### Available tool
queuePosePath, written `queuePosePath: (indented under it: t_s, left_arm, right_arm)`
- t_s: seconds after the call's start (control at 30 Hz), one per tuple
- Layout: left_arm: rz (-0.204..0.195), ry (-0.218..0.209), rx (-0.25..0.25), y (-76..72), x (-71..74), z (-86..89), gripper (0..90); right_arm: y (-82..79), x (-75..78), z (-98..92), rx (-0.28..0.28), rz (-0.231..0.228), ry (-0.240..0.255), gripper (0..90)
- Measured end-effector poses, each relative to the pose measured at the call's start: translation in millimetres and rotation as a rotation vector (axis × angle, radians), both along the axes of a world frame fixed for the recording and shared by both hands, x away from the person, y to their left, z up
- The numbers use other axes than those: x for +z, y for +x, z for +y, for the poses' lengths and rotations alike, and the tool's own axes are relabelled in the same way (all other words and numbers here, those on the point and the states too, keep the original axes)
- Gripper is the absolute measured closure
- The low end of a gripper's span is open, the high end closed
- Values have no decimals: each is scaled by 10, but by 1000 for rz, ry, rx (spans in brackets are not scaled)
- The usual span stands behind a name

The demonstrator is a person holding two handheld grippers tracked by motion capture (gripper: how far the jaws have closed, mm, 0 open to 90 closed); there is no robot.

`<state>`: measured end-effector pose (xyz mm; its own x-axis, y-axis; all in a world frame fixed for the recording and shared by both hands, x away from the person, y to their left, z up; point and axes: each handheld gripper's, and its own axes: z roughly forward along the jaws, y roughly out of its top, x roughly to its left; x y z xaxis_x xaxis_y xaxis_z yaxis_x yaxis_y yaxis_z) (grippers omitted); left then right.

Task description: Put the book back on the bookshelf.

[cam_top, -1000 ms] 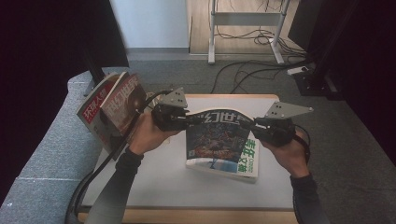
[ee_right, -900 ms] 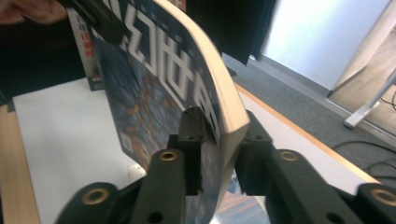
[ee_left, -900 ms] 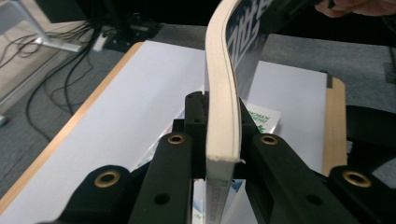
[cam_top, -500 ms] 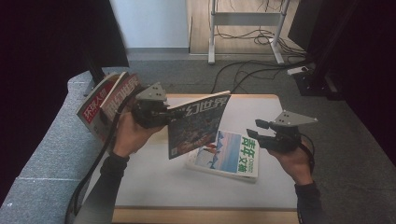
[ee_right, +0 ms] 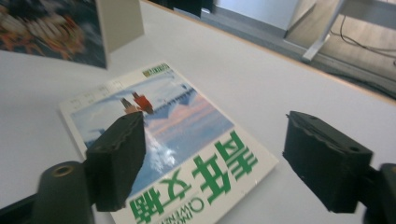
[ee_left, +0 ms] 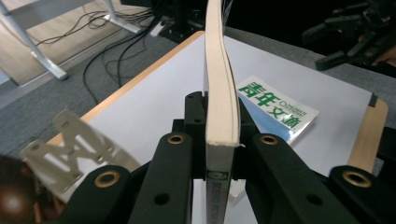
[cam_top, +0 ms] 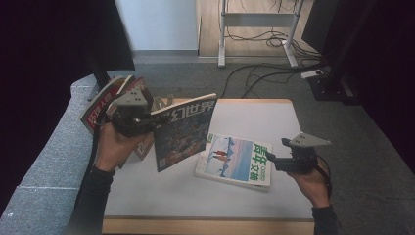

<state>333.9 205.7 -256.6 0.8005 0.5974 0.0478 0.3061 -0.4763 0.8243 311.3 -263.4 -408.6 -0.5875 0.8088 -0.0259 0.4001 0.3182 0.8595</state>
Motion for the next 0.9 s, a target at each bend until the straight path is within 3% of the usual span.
queuePosePath:
  t_s: [0.3,0.53,0.9]
  left_arm:
    - [9,-20,76,-46,-3,269,826]
    - [11,-33,152,-82,-12,486,826]
    - [9,-68,263,-185,-27,858,826]
  right_arm:
    - [-44,-432,-186,-94,57,-12,122]
    - [-78,-726,-290,-171,81,-34,23]
    - [-132,-1052,-400,-230,129,-26,10]
